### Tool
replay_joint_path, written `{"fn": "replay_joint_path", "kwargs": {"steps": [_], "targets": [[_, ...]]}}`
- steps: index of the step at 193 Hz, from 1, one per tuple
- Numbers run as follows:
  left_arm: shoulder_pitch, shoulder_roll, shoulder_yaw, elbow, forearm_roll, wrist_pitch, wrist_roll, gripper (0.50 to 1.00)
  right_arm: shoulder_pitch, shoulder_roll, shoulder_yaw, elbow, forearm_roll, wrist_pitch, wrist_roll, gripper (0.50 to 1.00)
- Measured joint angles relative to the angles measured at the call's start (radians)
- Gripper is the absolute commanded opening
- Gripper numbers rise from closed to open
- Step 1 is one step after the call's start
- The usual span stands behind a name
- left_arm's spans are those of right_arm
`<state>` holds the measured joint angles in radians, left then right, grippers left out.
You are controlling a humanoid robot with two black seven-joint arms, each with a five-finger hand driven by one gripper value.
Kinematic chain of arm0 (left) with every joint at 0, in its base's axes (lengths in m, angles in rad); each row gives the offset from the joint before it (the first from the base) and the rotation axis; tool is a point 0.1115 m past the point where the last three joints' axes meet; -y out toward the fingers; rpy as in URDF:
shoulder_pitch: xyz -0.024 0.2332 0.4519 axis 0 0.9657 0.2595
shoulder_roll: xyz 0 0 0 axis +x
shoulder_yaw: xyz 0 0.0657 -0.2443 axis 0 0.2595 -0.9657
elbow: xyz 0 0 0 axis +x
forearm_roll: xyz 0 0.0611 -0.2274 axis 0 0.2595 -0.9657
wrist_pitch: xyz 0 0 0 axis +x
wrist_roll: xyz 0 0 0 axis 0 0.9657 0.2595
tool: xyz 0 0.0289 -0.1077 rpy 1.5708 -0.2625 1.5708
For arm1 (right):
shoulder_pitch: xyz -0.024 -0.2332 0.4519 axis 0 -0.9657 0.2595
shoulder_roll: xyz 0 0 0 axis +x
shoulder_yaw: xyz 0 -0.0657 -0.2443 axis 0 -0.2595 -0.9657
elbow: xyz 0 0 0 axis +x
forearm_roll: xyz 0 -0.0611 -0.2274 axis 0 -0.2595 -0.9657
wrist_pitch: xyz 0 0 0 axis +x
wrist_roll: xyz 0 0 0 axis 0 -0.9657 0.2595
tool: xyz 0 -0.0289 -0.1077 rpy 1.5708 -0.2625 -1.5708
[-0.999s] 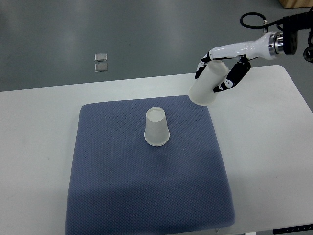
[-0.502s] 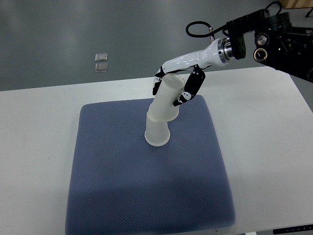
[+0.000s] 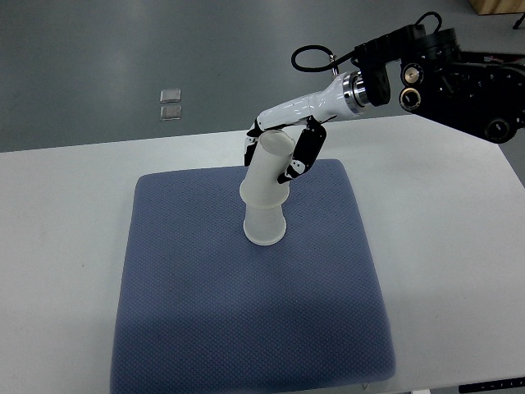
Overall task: Stack paper cups
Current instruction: 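Lower the held cup onto the upside-down cup to nest them, then open the right hand and withdraw it upward from the cups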
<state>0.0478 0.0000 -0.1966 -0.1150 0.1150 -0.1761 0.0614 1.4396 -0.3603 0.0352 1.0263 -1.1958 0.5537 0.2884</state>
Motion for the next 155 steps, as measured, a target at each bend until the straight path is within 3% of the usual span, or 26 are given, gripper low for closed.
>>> {"fn": "replay_joint_path", "kwargs": {"steps": [97, 127, 136, 155], "targets": [[0.0, 0.0, 0.0, 0.0, 0.0, 0.0, 0.0, 1.0, -0.016, 0.053, -0.006, -0.05, -0.011, -0.005, -0.022, 0.682], [0.0, 0.0, 0.0, 0.0, 0.0, 0.0, 0.0, 1.0, -0.019, 0.06, -0.015, -0.051, -0.013, -0.008, -0.026, 0.809], [0.0, 0.0, 0.0, 0.0, 0.0, 0.0, 0.0, 1.0, -0.021, 0.063, -0.018, -0.051, -0.013, -0.011, -0.03, 0.872], [0.0, 0.0, 0.0, 0.0, 0.0, 0.0, 0.0, 1.0, -0.023, 0.067, -0.018, -0.051, -0.013, -0.016, -0.036, 0.911]]}}
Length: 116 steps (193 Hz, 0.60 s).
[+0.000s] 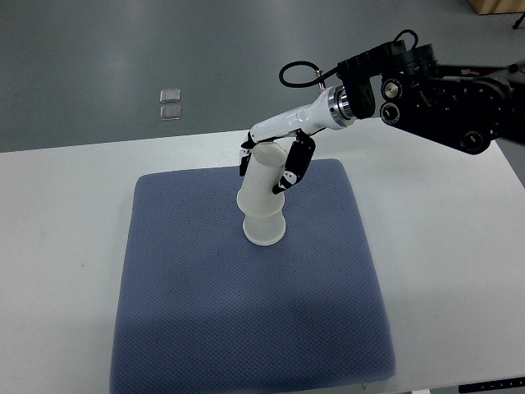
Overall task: Stack paper cups
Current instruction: 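Open the right hand and withdraw it upward from the cups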
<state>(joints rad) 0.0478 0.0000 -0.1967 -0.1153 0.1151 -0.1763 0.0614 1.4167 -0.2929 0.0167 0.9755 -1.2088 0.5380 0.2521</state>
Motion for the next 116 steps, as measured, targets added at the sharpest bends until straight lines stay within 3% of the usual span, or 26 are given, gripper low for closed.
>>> {"fn": "replay_joint_path", "kwargs": {"steps": [68, 116], "targets": [[0.0, 0.0, 0.0, 0.0, 0.0, 0.0, 0.0, 1.0, -0.002, -0.002, 0.022, -0.03, 0.038, 0.001, -0.001, 0.913], [0.0, 0.0, 0.0, 0.0, 0.0, 0.001, 0.0, 1.0, -0.086, -0.077, 0.167, -0.121, 0.394, 0.002, -0.001, 0.913]]}}
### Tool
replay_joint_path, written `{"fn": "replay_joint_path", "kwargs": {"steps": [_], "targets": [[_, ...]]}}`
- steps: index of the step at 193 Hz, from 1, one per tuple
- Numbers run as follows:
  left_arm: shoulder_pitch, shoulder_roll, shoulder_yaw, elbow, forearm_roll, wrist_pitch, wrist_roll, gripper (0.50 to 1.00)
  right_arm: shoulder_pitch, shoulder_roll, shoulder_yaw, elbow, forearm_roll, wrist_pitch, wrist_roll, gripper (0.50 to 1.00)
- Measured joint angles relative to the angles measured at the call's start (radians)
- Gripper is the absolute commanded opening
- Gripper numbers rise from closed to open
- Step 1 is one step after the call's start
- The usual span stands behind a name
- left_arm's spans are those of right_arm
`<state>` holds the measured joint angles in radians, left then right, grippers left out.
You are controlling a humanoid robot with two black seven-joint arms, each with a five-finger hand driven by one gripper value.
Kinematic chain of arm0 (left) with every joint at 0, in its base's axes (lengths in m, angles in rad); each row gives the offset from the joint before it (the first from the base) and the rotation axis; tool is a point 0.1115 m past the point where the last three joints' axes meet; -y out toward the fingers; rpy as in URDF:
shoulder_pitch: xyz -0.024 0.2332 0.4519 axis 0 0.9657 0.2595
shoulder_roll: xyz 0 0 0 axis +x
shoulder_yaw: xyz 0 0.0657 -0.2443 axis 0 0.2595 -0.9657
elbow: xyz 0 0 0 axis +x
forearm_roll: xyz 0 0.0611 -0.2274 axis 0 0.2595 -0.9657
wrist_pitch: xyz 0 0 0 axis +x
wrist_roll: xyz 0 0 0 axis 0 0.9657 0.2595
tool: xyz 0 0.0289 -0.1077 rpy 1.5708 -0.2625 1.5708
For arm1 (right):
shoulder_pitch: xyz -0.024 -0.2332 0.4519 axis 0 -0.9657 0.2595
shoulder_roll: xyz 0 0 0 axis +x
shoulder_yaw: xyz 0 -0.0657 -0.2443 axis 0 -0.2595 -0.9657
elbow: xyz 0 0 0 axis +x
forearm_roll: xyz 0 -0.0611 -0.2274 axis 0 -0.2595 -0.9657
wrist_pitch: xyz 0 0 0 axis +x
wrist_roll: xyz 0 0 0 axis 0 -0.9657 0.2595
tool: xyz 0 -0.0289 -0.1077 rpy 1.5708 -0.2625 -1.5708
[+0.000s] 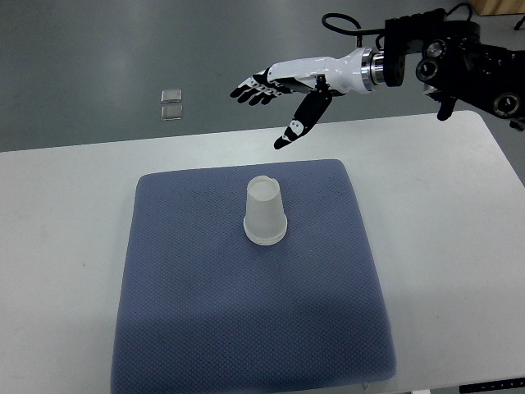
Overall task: Stack paper cups
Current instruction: 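Open the right hand and withdraw it upward from the cups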
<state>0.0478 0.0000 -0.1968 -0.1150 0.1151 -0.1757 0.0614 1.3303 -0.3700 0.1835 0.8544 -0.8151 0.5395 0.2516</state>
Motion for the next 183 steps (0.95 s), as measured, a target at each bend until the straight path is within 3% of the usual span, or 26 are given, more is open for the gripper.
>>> {"fn": "replay_joint_path", "kwargs": {"steps": [46, 89, 124, 183], "targets": [[0.0, 0.0, 0.0, 0.0, 0.0, 0.0, 0.0, 1.0, -0.227, 0.002, 0.094, -0.155, 0.531, -0.012, -0.002, 0.913], [0.0, 0.0, 0.0, 0.0, 0.0, 0.0, 0.0, 1.0, -0.347, 0.019, 0.097, -0.196, 0.926, -0.086, -0.056, 0.915], [0.0, 0.0, 0.0, 0.0, 0.0, 0.0, 0.0, 1.0, -0.389, 0.051, 0.108, -0.205, 1.022, -0.115, -0.073, 0.921], [0.0, 0.0, 0.0, 0.0, 0.0, 0.0, 0.0, 1.0, -0.433, 0.047, 0.123, -0.21, 1.013, -0.099, -0.071, 0.924]]}}
